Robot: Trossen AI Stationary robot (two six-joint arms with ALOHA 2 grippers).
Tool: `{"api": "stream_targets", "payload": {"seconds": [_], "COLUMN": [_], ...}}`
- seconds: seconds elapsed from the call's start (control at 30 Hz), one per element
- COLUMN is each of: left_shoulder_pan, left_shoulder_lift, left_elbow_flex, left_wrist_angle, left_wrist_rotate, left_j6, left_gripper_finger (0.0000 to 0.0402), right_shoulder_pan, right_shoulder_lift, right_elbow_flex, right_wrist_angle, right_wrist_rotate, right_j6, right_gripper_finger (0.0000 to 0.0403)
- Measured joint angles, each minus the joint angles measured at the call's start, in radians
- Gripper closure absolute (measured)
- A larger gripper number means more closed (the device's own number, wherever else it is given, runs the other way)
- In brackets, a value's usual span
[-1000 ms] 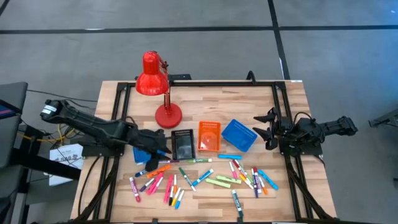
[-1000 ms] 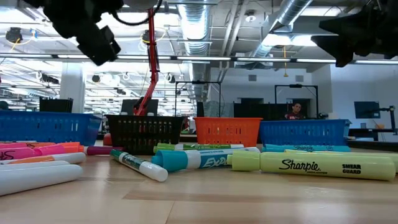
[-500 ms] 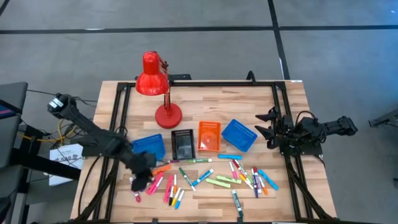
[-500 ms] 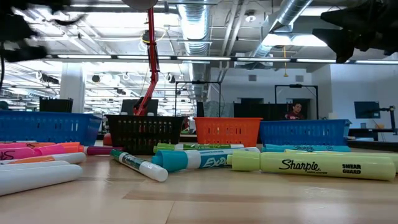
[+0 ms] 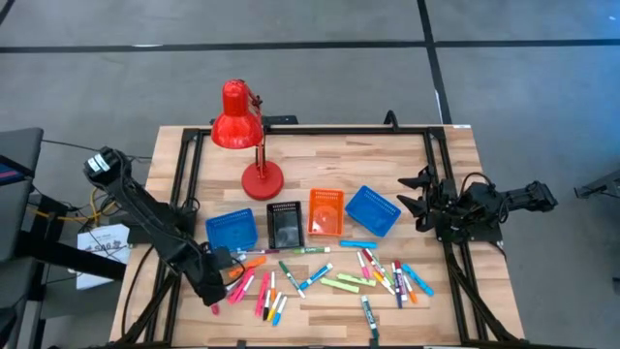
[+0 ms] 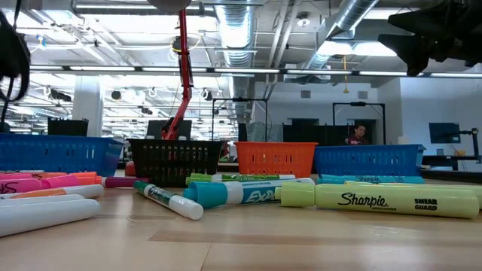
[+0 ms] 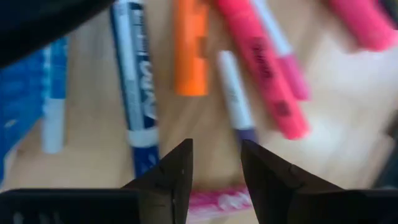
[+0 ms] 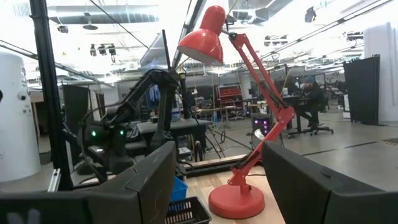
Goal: Pick & Place Markers
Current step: Put the large blue marker pen into the left blue basket
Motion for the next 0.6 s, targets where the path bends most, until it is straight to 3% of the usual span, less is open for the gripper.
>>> {"api": "stream_targets", "payload": {"seconds": [0.6], "left_shoulder_pan": [0.010], "left_shoulder_lift": [0.006], "left_elbow_flex": [-0.022], "left_wrist_angle": [-0.050], "left_wrist_rotate": [-0.071], "left_j6": [0.107], "left_gripper_finger": [0.0270], "right_shoulder_pan": [0.000], "right_shoulder_lift": [0.000], "right_elbow_flex": [0.000], "right_wrist_angle": [0.031], "right_wrist_rotate": [0.002], "right_j6": [-0.002], "right_gripper_finger": [0.0173]}}
